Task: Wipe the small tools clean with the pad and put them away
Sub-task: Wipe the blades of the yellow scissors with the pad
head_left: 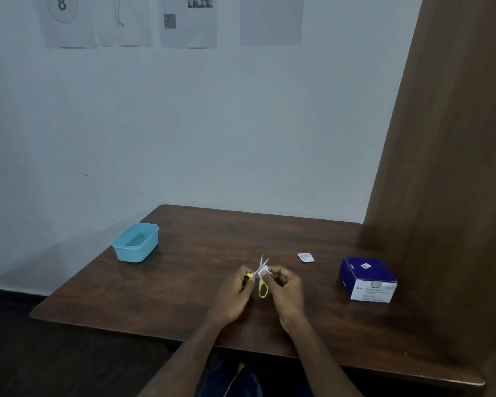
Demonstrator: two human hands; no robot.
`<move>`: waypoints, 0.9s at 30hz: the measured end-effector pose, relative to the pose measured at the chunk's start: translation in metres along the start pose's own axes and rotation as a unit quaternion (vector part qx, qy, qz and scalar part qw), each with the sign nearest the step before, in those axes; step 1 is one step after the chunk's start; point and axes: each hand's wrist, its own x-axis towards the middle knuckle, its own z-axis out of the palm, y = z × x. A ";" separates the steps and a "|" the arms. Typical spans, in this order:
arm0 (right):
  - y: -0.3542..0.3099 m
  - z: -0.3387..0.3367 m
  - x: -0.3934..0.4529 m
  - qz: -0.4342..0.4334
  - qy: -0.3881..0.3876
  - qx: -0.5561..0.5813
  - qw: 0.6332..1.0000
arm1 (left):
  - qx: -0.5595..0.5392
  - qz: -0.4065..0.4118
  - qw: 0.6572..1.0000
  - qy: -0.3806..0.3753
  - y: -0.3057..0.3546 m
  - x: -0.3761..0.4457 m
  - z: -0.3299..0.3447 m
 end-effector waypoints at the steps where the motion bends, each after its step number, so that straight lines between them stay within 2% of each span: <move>1: 0.000 -0.001 0.000 0.002 0.010 0.005 1.000 | 0.044 0.000 0.999 -0.006 0.001 0.000 0.001; 3: 0.001 -0.001 0.000 0.007 0.025 0.015 1.000 | 0.104 0.005 0.994 -0.008 0.004 0.000 0.002; 5: 0.001 -0.001 0.001 0.010 0.037 0.022 0.999 | 0.106 0.004 0.994 -0.008 0.003 0.001 0.003; 11: 0.000 -0.001 -0.005 0.018 0.034 0.032 0.999 | 0.015 -0.003 1.000 -0.007 -0.004 -0.003 0.005; 19: -0.004 0.003 0.006 0.041 0.095 0.062 0.993 | -0.057 -0.034 0.997 0.044 -0.002 0.003 0.001; 21: -0.003 0.003 0.005 0.040 0.090 0.059 0.993 | -0.040 -0.041 0.998 0.038 -0.004 0.004 0.002; 27: 0.003 0.005 0.004 0.030 0.046 0.032 0.998 | 0.116 -0.038 0.993 -0.007 0.003 -0.005 0.001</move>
